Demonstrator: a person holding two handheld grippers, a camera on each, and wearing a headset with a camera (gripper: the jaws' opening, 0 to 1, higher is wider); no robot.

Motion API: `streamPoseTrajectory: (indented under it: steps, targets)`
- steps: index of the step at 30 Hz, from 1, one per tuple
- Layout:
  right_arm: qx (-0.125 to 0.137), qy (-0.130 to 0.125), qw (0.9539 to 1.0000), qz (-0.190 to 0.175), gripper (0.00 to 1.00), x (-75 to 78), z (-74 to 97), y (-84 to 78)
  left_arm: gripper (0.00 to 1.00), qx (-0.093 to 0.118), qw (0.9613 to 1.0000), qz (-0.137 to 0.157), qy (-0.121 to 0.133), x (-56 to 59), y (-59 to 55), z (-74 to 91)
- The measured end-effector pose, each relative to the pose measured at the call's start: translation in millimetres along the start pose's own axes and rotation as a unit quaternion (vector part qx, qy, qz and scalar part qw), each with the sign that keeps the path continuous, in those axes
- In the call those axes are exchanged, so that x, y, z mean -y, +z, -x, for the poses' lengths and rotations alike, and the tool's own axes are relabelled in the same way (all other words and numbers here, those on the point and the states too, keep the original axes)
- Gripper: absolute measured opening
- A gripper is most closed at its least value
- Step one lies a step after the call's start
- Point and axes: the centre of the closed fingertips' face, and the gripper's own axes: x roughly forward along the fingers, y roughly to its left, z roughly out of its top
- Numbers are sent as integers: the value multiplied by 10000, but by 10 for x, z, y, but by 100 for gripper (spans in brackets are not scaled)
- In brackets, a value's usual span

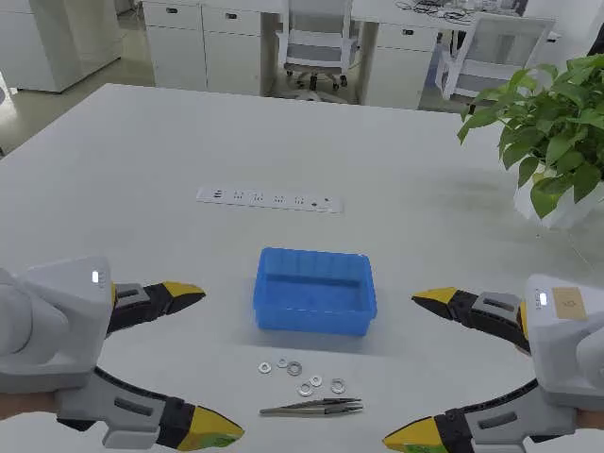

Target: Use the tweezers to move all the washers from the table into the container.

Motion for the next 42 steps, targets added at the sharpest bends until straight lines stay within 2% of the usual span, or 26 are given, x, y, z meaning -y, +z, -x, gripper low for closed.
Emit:
streamPoseTrajectory:
  steps: [5,12,26,42]
  targets:
    - [-10,-44,10000,-23,92,14,28,-16,97,19,10000,11,-37,22,12,-24]
    - [-77,-38,9999,-70,92,-6,65,-81,97,-48,9999,-9,-88,33,-28,-47]
    - [-83,17,10000,1,91,38,-15,-47,96,-84,9999,24,-53,15,-68,-71]
    - [-108,-81,9999,-33,88,127,-45,-67,96,-70,9999,53,-68,-24,-68,-100]
